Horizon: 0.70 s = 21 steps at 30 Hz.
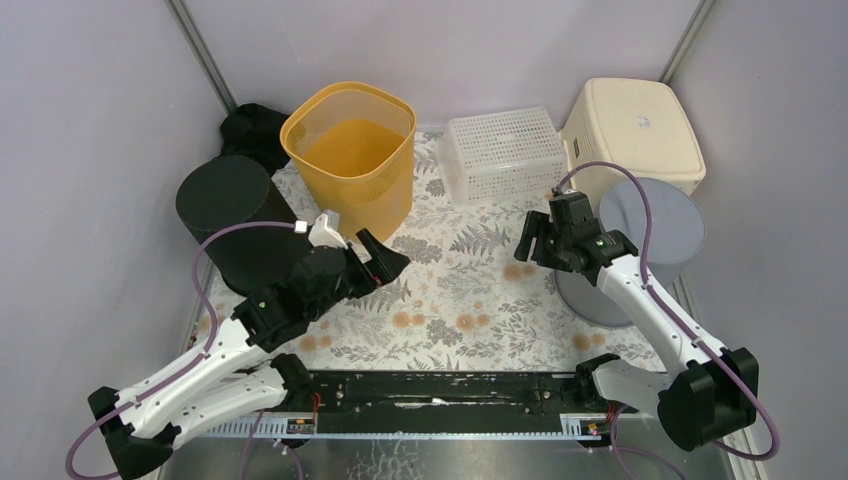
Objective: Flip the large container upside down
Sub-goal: Move the container to the center of the board.
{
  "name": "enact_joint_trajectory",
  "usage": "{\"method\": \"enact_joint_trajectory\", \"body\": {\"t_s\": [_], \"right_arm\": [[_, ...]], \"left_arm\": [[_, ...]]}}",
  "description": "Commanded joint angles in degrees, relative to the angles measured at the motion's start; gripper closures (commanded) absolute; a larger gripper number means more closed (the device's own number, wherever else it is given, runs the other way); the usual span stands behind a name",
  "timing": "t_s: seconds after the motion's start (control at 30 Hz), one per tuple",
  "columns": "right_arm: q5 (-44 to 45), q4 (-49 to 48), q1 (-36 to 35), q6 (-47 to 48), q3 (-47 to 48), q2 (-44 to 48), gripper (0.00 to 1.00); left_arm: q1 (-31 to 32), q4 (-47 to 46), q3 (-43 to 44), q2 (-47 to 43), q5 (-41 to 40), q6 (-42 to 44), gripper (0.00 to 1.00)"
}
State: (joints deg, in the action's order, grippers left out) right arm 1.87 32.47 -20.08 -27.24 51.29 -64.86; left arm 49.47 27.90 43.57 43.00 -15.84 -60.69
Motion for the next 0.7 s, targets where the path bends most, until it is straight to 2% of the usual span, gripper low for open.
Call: {"method": "enact_joint_trajectory", "body": {"t_s": [0.0, 0.67], "right_arm": [[-2.4, -0.8, 0.0, 0.0, 1.6, 0.7, 0.24], [-5.5, -2.1, 0.0, -0.6, 0.6, 0.7, 0.24]], "left_arm": [[0.3, -3.6, 0.3, -0.3, -0.2, 1.1, 0.00], [0.3, -3.6, -1.9, -1.9, -0.5, 0.3, 0.00]]}}
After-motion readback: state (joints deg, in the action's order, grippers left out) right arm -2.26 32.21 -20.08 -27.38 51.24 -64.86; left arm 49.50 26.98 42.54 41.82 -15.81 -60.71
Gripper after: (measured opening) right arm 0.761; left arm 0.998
